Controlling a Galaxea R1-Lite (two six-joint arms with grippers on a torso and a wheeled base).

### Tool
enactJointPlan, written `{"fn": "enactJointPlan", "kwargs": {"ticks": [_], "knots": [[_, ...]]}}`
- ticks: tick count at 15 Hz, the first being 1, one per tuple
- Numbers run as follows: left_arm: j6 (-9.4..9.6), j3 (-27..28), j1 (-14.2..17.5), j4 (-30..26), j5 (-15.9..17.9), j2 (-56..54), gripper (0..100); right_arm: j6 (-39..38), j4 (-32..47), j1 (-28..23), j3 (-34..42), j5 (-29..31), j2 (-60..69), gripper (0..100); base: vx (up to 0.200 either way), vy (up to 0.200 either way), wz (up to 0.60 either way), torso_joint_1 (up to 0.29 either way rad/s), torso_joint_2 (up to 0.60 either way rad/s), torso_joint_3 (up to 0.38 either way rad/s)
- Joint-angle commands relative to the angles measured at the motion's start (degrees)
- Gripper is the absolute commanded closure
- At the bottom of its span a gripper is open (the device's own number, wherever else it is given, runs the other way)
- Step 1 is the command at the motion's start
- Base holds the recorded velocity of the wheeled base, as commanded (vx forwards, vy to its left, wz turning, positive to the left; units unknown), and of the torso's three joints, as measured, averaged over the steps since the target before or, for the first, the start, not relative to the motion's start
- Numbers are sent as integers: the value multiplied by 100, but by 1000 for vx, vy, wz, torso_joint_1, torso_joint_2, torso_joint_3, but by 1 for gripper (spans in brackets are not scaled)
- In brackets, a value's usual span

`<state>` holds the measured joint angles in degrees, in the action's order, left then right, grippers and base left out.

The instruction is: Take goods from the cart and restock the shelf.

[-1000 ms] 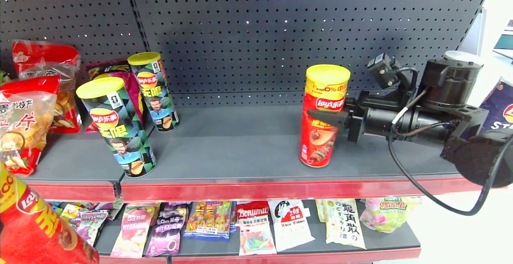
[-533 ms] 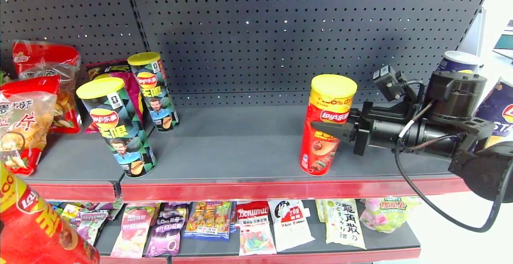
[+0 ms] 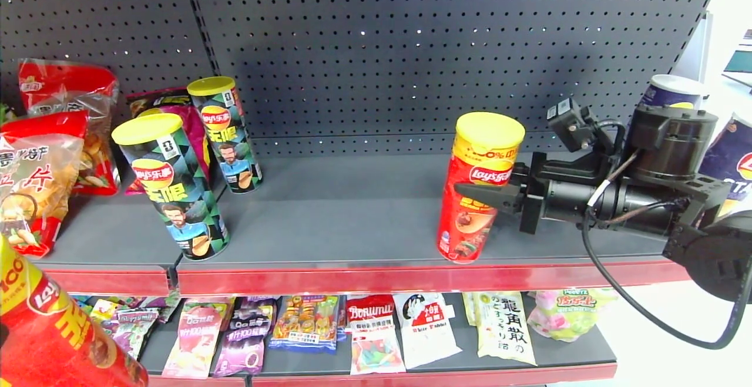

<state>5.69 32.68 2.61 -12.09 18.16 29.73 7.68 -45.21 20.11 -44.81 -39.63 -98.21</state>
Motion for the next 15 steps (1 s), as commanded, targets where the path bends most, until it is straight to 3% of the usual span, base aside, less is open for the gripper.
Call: {"fn": "enactJointPlan", "kwargs": {"ticks": [1, 9, 13, 15], "knots": [[2, 1, 3, -4, -6, 6, 100, 58, -14, 1, 8, -1, -14, 0, 0, 0, 0, 0, 0, 0], [2, 19, 3, -4, 47, -29, 100, 146, -14, -78, 324, 78, 434, 0, 0, 0, 0, 0, 0, 0], [2, 10, 3, 5, 108, 15, 100, 128, -14, -306, 1150, 201, 1304, 0, 0, 0, 0, 0, 0, 0], [2, 1, -41, 5, 161, 24, 100, 155, -5, -851, 2082, 263, 2183, 0, 0, 0, 0, 0, 0, 0]]}}
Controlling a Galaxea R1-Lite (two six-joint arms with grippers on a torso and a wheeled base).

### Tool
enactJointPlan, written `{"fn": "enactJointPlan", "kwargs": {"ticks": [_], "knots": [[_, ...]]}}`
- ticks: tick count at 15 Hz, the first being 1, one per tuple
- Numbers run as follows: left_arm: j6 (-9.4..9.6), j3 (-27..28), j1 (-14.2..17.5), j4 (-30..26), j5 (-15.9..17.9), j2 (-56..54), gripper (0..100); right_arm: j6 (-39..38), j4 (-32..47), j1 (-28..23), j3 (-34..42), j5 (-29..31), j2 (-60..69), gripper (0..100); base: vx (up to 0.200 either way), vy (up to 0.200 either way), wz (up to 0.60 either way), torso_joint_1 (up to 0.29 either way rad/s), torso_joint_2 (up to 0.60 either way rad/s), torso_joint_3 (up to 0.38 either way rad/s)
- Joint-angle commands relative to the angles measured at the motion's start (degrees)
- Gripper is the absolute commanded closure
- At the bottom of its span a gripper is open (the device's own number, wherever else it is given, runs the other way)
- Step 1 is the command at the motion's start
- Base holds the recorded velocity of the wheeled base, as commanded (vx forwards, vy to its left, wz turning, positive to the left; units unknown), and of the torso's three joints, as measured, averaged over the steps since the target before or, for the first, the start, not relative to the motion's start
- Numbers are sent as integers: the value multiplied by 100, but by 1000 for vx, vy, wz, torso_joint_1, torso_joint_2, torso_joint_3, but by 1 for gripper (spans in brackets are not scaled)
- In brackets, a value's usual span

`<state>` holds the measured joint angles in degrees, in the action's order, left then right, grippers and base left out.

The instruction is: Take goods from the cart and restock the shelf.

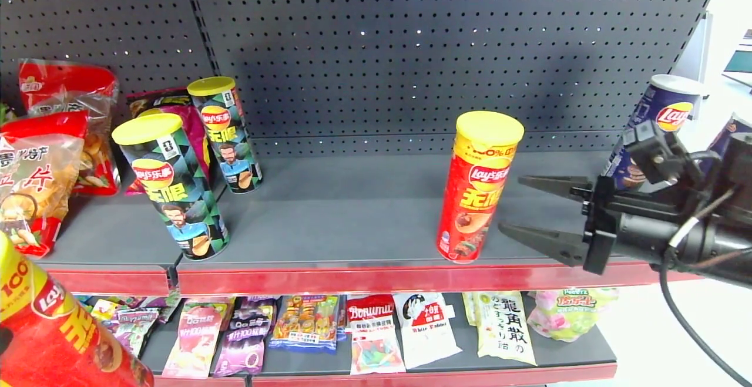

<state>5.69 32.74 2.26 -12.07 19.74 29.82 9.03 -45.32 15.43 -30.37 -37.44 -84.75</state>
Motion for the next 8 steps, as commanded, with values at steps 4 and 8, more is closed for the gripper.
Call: {"fn": "enactJointPlan", "kwargs": {"ticks": [4, 8], "knots": [[2, -5, 3, 3, -40, 121, 100, -7, 94, -1420, 2079, 1696, 2639, 0, 0, 0, 0, 0, 0, 0], [292, -14, -15, 12, 21, 261, 100, -42, 990, -2545, 3019, 2680, 5065, 0, 0, 0, 0, 0, 0, 0]]}}
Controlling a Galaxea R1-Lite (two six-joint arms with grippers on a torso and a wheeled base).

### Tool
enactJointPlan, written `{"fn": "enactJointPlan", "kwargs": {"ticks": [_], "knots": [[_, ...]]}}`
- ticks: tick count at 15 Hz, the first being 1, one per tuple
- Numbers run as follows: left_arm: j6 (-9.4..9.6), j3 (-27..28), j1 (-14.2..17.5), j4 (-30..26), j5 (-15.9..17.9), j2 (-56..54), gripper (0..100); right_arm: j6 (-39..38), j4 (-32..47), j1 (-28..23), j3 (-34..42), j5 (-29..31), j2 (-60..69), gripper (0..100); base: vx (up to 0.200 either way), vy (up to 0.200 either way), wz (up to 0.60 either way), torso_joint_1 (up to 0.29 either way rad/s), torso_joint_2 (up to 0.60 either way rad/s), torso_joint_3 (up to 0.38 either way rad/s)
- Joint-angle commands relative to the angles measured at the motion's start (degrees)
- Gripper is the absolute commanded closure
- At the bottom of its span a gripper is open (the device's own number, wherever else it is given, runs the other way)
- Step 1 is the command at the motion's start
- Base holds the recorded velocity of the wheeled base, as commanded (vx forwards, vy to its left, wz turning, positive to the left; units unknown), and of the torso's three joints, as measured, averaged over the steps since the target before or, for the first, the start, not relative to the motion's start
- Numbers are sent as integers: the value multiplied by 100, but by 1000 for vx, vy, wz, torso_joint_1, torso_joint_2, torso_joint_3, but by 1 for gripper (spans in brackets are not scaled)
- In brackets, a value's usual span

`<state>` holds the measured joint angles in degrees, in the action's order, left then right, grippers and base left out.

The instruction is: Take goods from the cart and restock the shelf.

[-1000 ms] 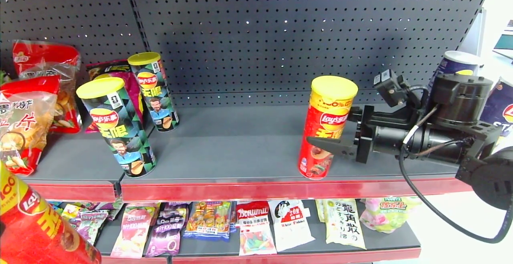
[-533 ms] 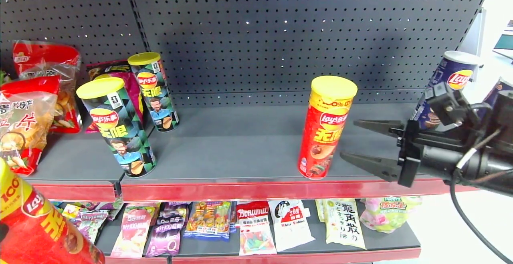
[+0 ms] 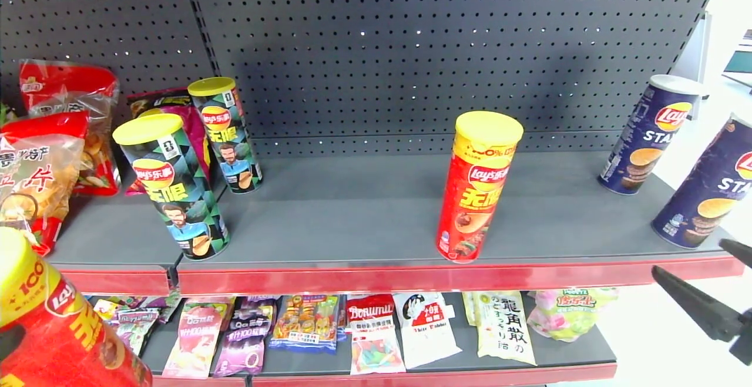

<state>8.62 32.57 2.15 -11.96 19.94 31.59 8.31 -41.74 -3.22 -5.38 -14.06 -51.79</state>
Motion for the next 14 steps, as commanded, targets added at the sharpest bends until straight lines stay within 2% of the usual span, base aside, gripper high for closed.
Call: {"fn": "enactJointPlan", "kwargs": {"ticks": [1, 2, 3, 4, 5, 6, 7, 8, 11, 13, 14], "knots": [[8, -5, -4, 1, 62, 85, 100, 83, 1581, -830, 327, 342, 2507, 0, 0, 0, 0, 0, 0, 0], [8, -5, -4, 1, 71, 85, 100, 91, 1660, -838, 300, 342, 2568, 0, 0, 0, 0, 0, 0, 0], [8, -5, -4, 1, 159, 93, 100, 109, 3954, -830, -526, 316, 3711, 0, 0, 0, 0, 0, 0, 0], [8, -14, -4, -8, 159, 85, 100, 109, 5466, -768, -965, 281, 4361, 0, 0, 0, 0, 0, 0, 0], [-1, -58, -4, 1, 168, 76, 100, 144, 6090, -733, -1000, 281, 4660, 0, 0, 0, 0, 0, 0, 0], [-1, -93, -4, 18, 168, 32, 100, 109, 5976, -724, -992, 263, 4598, 0, 0, 0, 0, 0, 0, 0], [-9, -155, -12, 97, 177, -30, 100, 74, 5510, -566, -746, 96, 4537, 0, 0, 0, 0, 0, 0, 0], [-9, -208, -12, 185, 256, -38, 100, 65, 5238, -153, -587, -89, 4467, 0, 0, 0, 0, 0, 0, 0], [-18, -287, -12, 299, 344, -47, 100, 91, 5238, 656, -517, -1, 4405, 0, 0, 0, 0, 0, 0, 0], [-18, -392, -4, 308, 344, -65, 100, 74, 5176, 260, -60, 922, 5082, 0, 0, 0, 0, 0, 0, 0], [-18, -418, -4, 335, 344, -100, 100, -146, 5229, 295, -122, 1203, 5179, 0, 0, 0, 0, 0, 0, 0]]}}
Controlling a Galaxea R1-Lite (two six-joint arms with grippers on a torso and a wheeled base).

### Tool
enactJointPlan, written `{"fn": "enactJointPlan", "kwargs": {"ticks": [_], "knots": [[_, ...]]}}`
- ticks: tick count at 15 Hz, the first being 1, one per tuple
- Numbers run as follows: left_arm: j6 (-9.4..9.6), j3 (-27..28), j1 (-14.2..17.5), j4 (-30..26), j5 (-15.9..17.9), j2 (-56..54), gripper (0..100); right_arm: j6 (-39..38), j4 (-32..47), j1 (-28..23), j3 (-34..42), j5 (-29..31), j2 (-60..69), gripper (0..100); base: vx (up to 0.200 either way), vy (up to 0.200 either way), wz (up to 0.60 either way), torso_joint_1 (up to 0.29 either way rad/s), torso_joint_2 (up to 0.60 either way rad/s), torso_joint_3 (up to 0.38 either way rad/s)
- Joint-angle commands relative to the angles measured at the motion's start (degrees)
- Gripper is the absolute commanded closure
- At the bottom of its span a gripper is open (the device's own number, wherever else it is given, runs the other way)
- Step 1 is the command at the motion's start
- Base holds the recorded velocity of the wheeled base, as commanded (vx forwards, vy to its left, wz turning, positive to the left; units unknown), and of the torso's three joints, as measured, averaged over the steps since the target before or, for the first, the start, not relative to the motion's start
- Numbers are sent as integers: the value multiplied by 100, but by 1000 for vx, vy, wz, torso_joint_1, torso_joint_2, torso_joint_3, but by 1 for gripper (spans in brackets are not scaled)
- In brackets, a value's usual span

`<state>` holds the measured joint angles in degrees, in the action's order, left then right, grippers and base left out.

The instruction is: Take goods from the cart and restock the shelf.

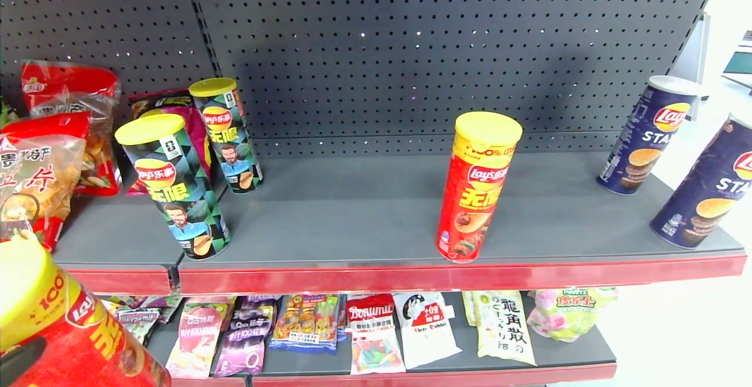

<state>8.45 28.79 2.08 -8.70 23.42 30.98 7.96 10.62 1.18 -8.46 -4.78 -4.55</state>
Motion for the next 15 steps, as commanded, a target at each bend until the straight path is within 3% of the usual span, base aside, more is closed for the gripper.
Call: {"fn": "enactJointPlan", "kwargs": {"ticks": [1, 2, 4, 5, 6, 7, 8, 10, 12, 15], "knots": [[-1, -93, 2, 27, -4, -65, 100, -550, -113, -127, 301, 416, 455, 0, 0, 0, 0, 0, 0, 0], [-19, -164, -6, 88, -4, -83, 100, -576, -262, -127, 345, 513, 455, 0, 0, 0, 0, 0, 0, 0], [-274, -278, -6, 449, 84, -39, 100, -541, -306, -127, 354, 399, 455, 0, 0, 0, 0, 0, 0, 0], [-309, -278, -6, 492, 93, -21, 100, -541, -306, -127, 354, 425, 455, 0, 0, 0, 0, 0, 0, 0], [-555, -304, 2, 783, 93, 110, 100, -796, -359, -127, 407, 1076, 455, 0, 0, 0, 0, 0, 0, 0], [-555, -313, -6, 835, 93, 110, 100, -682, -482, -127, 459, 1146, 455, 0, 0, 0, 0, 0, 0, 0], [-555, -322, -6, 835, 119, 84, 100, -409, -789, -127, 591, 838, 455, 0, 0, 0, 0, 0, 0, 0], [-537, -383, -15, 844, 172, 84, 100, -629, -886, -127, 714, 311, 446, 0, 0, 0, 0, 0, 0, 0], [-537, -462, -68, 835, 515, -74, 100, -770, -1053, -127, 846, 267, 455, 0, 0, 0, 0, 0, 0, 0], [-537, -454, -68, 835, 523, -13, 100, -787, -1053, -118, 846, 249, 455, 0, 0, 0, 0, 0, 0, 0]]}}
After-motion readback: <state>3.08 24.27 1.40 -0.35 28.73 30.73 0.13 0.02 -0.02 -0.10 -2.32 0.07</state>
